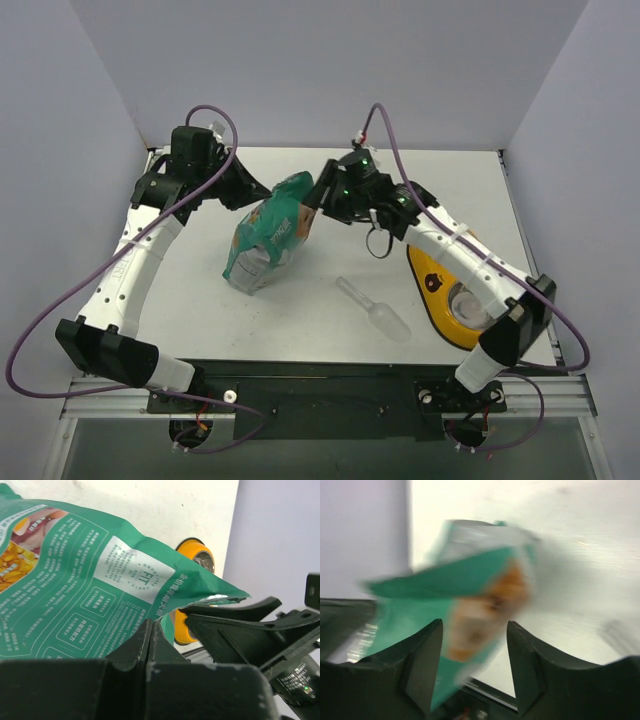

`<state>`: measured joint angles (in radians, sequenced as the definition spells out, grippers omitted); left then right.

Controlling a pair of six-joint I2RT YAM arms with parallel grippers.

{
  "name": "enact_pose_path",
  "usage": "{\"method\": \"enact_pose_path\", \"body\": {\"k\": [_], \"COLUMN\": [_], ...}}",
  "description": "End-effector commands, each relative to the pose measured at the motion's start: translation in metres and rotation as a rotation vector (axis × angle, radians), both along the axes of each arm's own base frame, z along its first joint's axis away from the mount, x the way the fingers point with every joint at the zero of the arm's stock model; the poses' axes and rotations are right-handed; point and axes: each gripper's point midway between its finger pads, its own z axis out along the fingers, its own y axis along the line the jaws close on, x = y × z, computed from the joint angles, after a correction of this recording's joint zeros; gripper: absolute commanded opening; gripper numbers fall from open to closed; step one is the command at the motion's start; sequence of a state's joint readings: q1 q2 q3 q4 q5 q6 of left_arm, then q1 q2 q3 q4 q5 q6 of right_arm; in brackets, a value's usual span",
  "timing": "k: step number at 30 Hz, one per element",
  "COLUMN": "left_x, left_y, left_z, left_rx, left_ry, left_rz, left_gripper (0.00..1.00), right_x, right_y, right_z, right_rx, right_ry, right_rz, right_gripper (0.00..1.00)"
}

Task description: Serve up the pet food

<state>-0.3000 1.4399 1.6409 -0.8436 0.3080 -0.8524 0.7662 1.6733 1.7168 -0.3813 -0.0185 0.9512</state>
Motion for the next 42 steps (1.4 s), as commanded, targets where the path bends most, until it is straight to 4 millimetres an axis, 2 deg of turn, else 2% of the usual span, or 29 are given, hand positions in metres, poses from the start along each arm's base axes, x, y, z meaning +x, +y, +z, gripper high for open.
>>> {"method": "enact_pose_path", "body": {"k": [1, 2, 3, 4, 5, 7, 8, 9, 10, 11, 12, 13, 14, 16, 17, 18, 19, 20, 22, 24, 25, 26, 27, 28, 29, 32, 36, 38, 42], "left_x": [0.004, 0.004, 0.005, 0.006, 0.006, 0.007, 0.007, 0.005, 0.003, 0.002, 0.0, -0.001, -0.003, -0.008, -0.011, -0.012, -0.014, -0.016, -0.017, -0.015, -0.013, -0.013, -0.013, -0.012, -0.011, -0.013, -0.014, -0.014, -0.016], "left_y": [0.023, 0.026, 0.026, 0.025, 0.025, 0.02, 0.016, 0.014, 0.01, 0.009, 0.008, 0.007, 0.006, 0.002, -0.001, -0.002, -0.001, -0.001, 0.004, 0.007, 0.005, 0.002, 0.0, -0.002, 0.001, 0.006, 0.006, 0.006, 0.005], "left_z": [0.007, 0.007, 0.014, 0.019, 0.028, 0.044, 0.05, 0.06, 0.065, 0.073, 0.078, 0.083, 0.087, 0.091, 0.088, 0.086, 0.084, 0.078, 0.069, 0.066, 0.073, 0.068, 0.08, 0.074, 0.081, 0.077, 0.075, 0.074, 0.074], "left_rx": [0.097, 0.103, 0.1, 0.09, 0.076, 0.052, 0.044, 0.041, 0.046, 0.06, 0.078, 0.079, 0.064, 0.007, -0.011, -0.027, -0.029, -0.027, -0.002, -0.012, -0.045, -0.072, -0.137, -0.159, -0.189, -0.191, -0.222, -0.222, -0.228], "left_ry": [-0.04, -0.039, -0.054, -0.069, -0.088, -0.131, -0.151, -0.178, -0.195, -0.225, -0.245, -0.261, -0.269, -0.243, -0.222, -0.199, -0.187, -0.163, -0.146, -0.141, -0.161, -0.144, -0.171, -0.155, -0.171, -0.175, -0.171, -0.166, -0.165], "left_rz": [0.073, 0.081, 0.081, 0.084, 0.09, 0.073, 0.062, 0.05, 0.043, 0.035, 0.04, 0.035, 0.033, 0.043, 0.037, 0.043, 0.047, 0.049, 0.065, 0.069, 0.057, 0.049, 0.045, 0.038, 0.055, 0.068, 0.067, 0.064, 0.055], "left_gripper": [0.0, 0.0, 0.0, 0.0, 0.0, 0.0, 0.0, 0.0, 0.0, 0.0, 0.0, 0.0, 0.0, 0.0, 0.0, 0.0, 0.0, 0.0, 0.0, 0.0, 0.0, 0.0, 0.0, 0.0, 0.0, 0.0, 0.0, 0.0, 0.0], "right_x": [-0.028, -0.036, -0.041, -0.044, -0.044, -0.045, -0.042, -0.041, -0.035, -0.032, -0.028, -0.023, -0.017, -0.006, -0.002, 0.002, 0.005, 0.008, 0.012, 0.008, 0.004, 0.001, 0.0, -0.002, -0.004, -0.002, 0.002, 0.005, 0.011], "right_y": [-0.108, -0.116, -0.117, -0.115, -0.11, -0.08, -0.066, -0.053, -0.043, -0.032, -0.016, -0.005, 0.005, 0.028, 0.04, 0.046, 0.053, 0.056, 0.054, 0.041, 0.034, 0.027, 0.023, 0.015, 0.01, 0.001, -0.002, 0.001, 0.012], "right_z": [-0.016, -0.039, -0.042, -0.06, -0.066, -0.075, -0.068, -0.074, -0.063, -0.074, -0.061, -0.069, -0.056, -0.059, -0.042, -0.047, -0.035, -0.037, -0.03, -0.029, -0.027, -0.017, -0.012, -0.001, 0.01, 0.035, 0.076, 0.087, 0.089], "right_rx": [-0.211, -0.242, -0.236, -0.229, -0.203, -0.107, -0.058, -0.06, -0.036, -0.044, 0.015, 0.023, 0.067, 0.106, 0.147, 0.15, 0.178, 0.181, 0.175, 0.125, 0.111, 0.123, 0.128, 0.137, 0.162, 0.204, 0.256, 0.261, 0.268], "right_ry": [-0.018, 0.021, 0.011, 0.021, 0.031, 0.034, 0.007, 0.016, -0.002, 0.028, 0.016, 0.033, 0.016, 0.026, -0.003, 0.012, 0.001, 0.01, 0.025, 0.06, 0.074, 0.068, 0.066, 0.06, 0.058, 0.015, -0.064, -0.071, -0.069], "right_rz": [-0.105, -0.087, -0.069, -0.053, -0.045, 0.041, 0.066, 0.091, 0.095, 0.109, 0.13, 0.135, 0.131, 0.143, 0.158, 0.158, 0.158, 0.155, 0.138, 0.114, 0.102, 0.091, 0.083, 0.063, 0.045, -0.001, -0.006, -0.006, 0.002], "right_gripper": [0.5, 0.5, 0.5, 0.48, 0.47, 0.45, 0.45, 0.45, 0.45, 0.45, 0.45, 0.45, 0.45, 0.45, 0.45, 0.45, 0.45, 0.45, 0.45, 0.46, 0.47, 0.47, 0.48, 0.48, 0.49, 0.54, 0.57, 0.57, 0.54]}}
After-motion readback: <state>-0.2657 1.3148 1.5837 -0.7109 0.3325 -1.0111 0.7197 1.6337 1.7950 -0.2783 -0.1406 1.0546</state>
